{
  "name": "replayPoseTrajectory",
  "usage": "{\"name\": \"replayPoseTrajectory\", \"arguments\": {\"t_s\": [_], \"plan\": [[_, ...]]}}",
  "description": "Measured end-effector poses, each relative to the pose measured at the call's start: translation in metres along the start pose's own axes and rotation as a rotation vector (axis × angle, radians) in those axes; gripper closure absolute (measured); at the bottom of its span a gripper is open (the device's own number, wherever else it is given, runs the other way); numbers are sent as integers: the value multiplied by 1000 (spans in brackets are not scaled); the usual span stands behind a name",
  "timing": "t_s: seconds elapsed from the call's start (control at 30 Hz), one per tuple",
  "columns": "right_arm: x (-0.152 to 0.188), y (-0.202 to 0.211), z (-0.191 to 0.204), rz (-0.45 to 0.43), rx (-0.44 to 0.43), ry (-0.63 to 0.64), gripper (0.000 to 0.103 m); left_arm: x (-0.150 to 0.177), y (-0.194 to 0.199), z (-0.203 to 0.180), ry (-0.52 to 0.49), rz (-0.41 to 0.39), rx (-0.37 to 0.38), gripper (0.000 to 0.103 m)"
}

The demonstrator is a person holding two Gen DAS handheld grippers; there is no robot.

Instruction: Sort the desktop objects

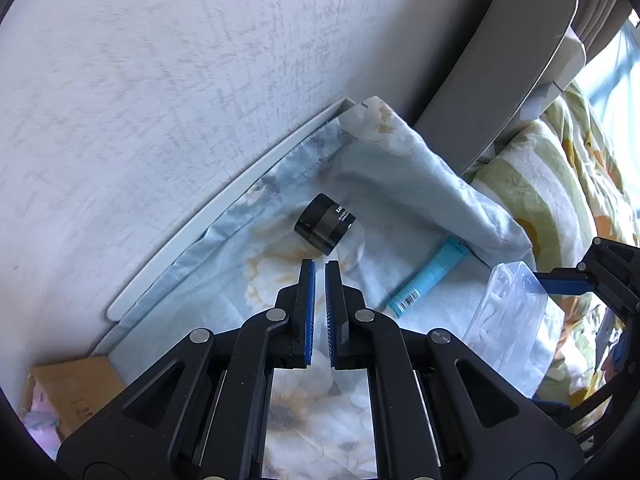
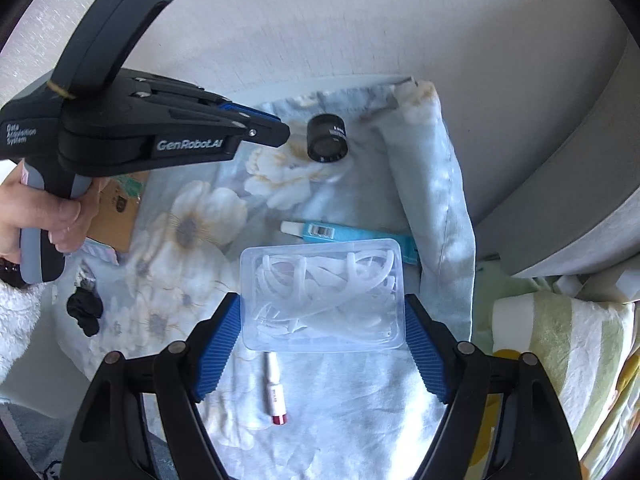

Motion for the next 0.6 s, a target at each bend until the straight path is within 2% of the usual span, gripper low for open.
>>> {"name": "replayPoseTrajectory", "arguments": {"t_s": [0.03,0.1,0.13,0.17,0.23,0.3,0.4,0.5,0.57,0.6], "plan": [[-2,2,2,-4,1,-3,27,9,-2,18,4,6,18,99],[-3,4,5,-2,0,-13,27,12,-5,26,9,16,27,93],[-2,6,6,-3,-2,-17,27,27,-7,37,5,2,26,79],[-2,6,5,-4,-7,-20,27,21,-14,38,0,-12,19,63],[0,5,3,-11,-19,-34,27,12,-23,35,-10,-22,18,58],[2,2,-1,-7,-26,-48,27,9,-36,31,-34,-7,39,58],[5,-7,-8,3,-33,-70,27,5,-57,29,-59,9,29,58],[7,-11,-14,3,-52,-86,27,1,-64,33,-60,1,25,64],[6,-13,-17,0,-63,-84,27,-3,-65,34,-55,-15,29,75],[6,-12,-18,0,-63,-87,27,-4,-65,34,-57,-16,31,77]]}}
Point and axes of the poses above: each gripper's, at about its wrist camera, not at the fingertips, and y roughly against the way its jaws point, z to its left, x to its underside, the point moved 3 cm from there along -y, roughly the way its jaws point, and after that the axes turned 5 degrees about z, right-handed, at the moved point
